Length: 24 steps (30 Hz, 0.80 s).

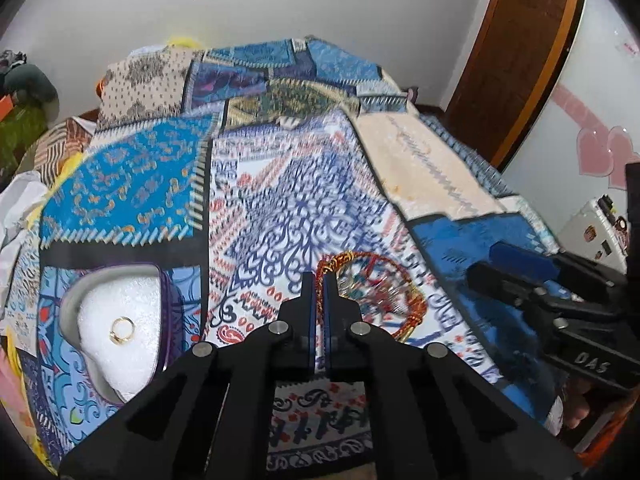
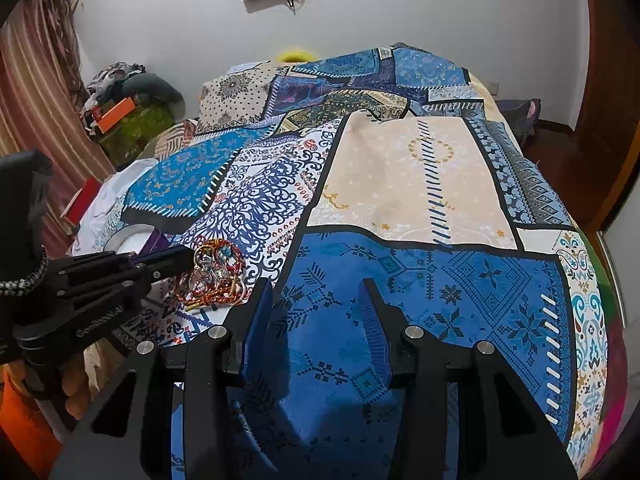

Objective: Organize jewelry
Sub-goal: 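Grasp the red beaded bracelet with the left tool while the right tool grasps a ring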

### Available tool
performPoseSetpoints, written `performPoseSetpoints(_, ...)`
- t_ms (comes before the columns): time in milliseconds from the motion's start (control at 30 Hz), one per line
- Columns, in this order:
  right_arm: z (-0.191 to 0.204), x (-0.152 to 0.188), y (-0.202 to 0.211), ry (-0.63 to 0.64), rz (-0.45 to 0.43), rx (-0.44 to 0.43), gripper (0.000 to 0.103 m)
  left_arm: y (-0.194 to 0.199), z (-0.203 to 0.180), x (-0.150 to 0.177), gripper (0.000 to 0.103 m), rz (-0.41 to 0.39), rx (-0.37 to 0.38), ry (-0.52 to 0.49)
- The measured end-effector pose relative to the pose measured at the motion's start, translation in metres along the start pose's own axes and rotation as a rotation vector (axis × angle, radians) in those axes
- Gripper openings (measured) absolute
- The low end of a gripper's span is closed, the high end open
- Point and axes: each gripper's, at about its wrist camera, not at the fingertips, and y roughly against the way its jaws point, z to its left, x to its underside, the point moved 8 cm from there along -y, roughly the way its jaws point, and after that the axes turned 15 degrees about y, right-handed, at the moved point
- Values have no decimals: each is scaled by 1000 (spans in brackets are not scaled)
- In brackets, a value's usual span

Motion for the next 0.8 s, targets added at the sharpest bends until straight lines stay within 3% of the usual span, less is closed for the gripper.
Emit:
performPoseSetpoints(367, 8, -10, 15, 4, -38, 0, 41, 62, -18, -18, 1, -130, 41, -31)
performPoseSetpoints(600, 23, -20, 19, 35, -56, -8, 41, 87, 2, -22, 1, -175, 32, -4)
performPoseSetpoints(800, 39, -23, 6, 73, -33, -22, 41, 90, 31, -14, 1, -169, -3, 27)
